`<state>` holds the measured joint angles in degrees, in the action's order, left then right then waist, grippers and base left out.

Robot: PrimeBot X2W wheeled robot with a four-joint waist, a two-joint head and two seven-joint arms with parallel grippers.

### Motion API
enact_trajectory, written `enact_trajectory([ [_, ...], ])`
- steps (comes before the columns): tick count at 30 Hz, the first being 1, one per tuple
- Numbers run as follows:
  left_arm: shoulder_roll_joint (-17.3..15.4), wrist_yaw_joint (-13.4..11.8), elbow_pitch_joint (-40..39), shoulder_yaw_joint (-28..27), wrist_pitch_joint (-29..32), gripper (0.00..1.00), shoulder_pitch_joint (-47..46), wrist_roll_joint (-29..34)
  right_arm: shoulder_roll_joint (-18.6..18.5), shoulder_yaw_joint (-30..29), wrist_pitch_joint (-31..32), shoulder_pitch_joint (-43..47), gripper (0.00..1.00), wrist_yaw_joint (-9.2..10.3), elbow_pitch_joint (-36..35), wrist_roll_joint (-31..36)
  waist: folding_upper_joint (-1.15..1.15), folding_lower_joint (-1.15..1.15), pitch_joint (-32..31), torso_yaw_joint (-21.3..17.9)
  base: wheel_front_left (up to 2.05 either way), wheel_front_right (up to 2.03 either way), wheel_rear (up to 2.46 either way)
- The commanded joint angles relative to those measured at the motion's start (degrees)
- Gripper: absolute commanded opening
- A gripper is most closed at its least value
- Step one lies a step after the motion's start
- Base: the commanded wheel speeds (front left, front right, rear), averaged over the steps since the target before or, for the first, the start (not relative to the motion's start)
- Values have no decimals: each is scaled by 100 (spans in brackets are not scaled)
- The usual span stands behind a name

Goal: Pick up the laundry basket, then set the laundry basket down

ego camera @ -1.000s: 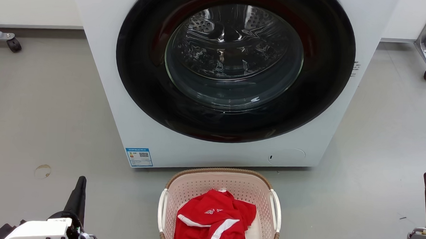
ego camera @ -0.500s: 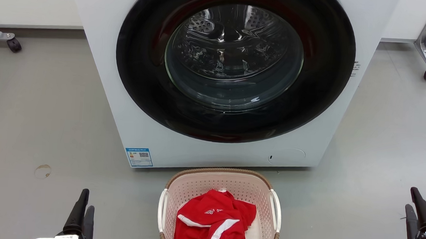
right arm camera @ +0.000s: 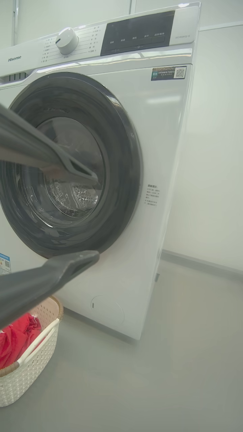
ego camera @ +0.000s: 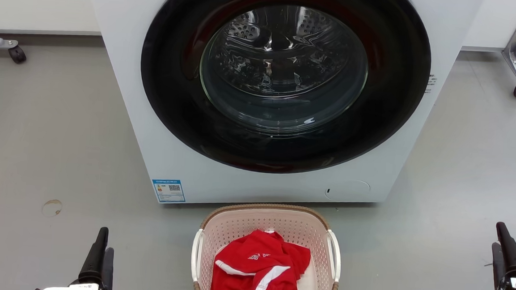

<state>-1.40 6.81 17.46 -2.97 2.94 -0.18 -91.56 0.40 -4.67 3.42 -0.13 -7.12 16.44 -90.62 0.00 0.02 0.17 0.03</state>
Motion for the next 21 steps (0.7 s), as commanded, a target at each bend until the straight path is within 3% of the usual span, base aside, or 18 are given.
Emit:
enact_trajectory([
  [1,-68,11,-181,-7,-29,100,-132,63,-186,7,-77,-174,100,-7,-170,94,0,-2,-1,1,0,0,0],
  [21,-83,22,-238,66,-364,100,-128,1248,-265,217,-413,-199,100,-12,-340,1995,0,-2,-14,4,0,0,0],
])
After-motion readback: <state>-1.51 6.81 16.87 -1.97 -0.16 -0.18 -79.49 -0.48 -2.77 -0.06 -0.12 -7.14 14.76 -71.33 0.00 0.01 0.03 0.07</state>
